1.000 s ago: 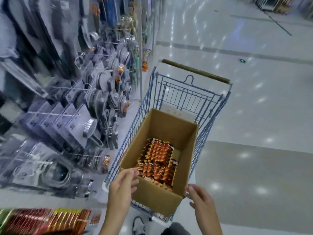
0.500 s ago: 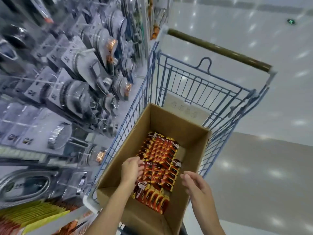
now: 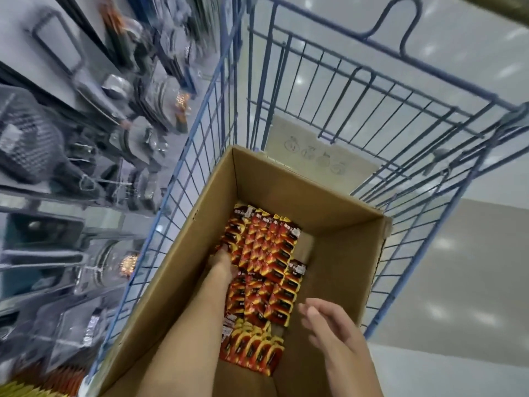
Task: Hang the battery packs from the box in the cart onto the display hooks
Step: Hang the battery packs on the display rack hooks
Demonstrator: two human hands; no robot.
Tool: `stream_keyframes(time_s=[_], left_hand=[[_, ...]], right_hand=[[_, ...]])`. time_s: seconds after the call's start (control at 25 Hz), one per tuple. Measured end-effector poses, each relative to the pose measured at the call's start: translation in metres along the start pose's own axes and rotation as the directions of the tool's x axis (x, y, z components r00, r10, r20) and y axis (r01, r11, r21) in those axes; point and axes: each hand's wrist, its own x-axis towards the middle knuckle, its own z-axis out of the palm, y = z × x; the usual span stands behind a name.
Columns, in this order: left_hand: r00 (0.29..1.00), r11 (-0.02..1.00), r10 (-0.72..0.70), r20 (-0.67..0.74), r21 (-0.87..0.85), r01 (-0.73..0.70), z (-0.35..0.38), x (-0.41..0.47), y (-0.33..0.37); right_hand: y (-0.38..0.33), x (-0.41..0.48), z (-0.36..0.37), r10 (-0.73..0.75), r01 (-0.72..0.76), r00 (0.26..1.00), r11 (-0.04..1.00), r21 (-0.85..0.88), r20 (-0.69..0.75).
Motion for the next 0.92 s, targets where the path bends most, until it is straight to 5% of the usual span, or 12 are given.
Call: stream_keyframes(time_s=[0.28, 0.52, 0.92], left_hand=[[0.997, 0.977, -0.065, 0.03, -0.2, 0.07, -0.003, 0.012, 0.001], [0.967, 0.939, -0.029, 0.252, -0.324, 0.112, -0.044, -0.084, -0.005], [0.879, 0.999, 0.037, 0.476, -0.032, -0.025, -0.126, -0.218, -0.016]], right_hand=[[-0.002, 0.003, 0.003, 0.065, -0.065, 0.998, 0.998, 0.018, -0.01], [-0.023, 0.026, 0.02, 0.105, -0.105, 0.992, 0.994, -0.011, 0.07], [0.002, 0.175, 0.083, 0.369, -0.37, 0.923, 0.929, 0.01, -0.109]])
